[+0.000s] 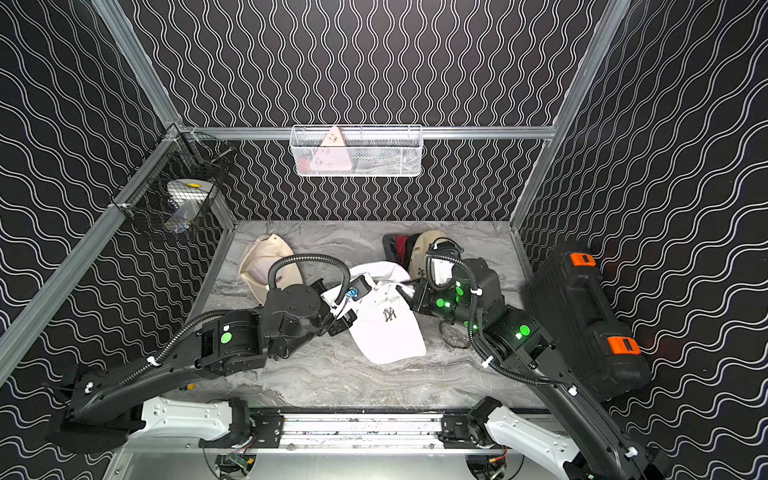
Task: Open the adjustable buckle of the baseball cap
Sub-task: Pull the adjustable strap on the baseball cap.
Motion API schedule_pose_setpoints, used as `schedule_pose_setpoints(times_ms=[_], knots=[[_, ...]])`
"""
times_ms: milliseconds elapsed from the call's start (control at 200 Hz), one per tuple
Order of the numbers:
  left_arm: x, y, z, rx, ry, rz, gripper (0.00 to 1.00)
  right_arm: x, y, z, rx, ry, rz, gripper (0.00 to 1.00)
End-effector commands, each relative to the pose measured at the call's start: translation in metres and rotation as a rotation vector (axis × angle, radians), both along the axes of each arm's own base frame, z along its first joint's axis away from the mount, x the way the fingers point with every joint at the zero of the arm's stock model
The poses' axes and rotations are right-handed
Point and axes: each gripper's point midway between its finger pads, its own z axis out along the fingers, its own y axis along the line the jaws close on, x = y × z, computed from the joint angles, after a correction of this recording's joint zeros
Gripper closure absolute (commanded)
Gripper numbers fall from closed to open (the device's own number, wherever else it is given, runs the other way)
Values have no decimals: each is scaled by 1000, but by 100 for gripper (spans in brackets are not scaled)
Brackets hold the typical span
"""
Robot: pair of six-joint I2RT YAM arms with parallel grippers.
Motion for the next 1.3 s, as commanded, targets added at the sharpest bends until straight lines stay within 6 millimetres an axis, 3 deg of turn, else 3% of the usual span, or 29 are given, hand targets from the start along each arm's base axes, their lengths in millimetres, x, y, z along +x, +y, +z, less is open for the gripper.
schedule_pose_setpoints(times_ms=[0, 160, 375, 675, 871, 986, 1096, 1296], knots=[[-11, 3, -22, 78, 109, -27, 100, -5, -2, -7, -65, -10, 37, 73], [-16, 3, -29, 119, 173, -43, 100, -9, 2, -14, -98, 11, 78, 63], [-25, 4, -33, 153, 241, -64, 100, -15, -4, -22, -147, 21, 92, 59], [-33, 6, -50, 241, 343, -66, 100, -7, -46, -34, -337, 2, -59, 48], [-35, 10, -64, 293, 380, -50, 100, -7, -56, -23, -389, -51, -69, 47], [-34, 14, -73, 329, 393, -31, 100, -14, -51, -6, -371, -113, -12, 47], [-31, 14, -80, 348, 401, -18, 100, -30, -32, 4, -303, -142, 126, 50], [-25, 6, -87, 344, 447, -15, 100, -62, -2, -10, -191, -97, 356, 56]])
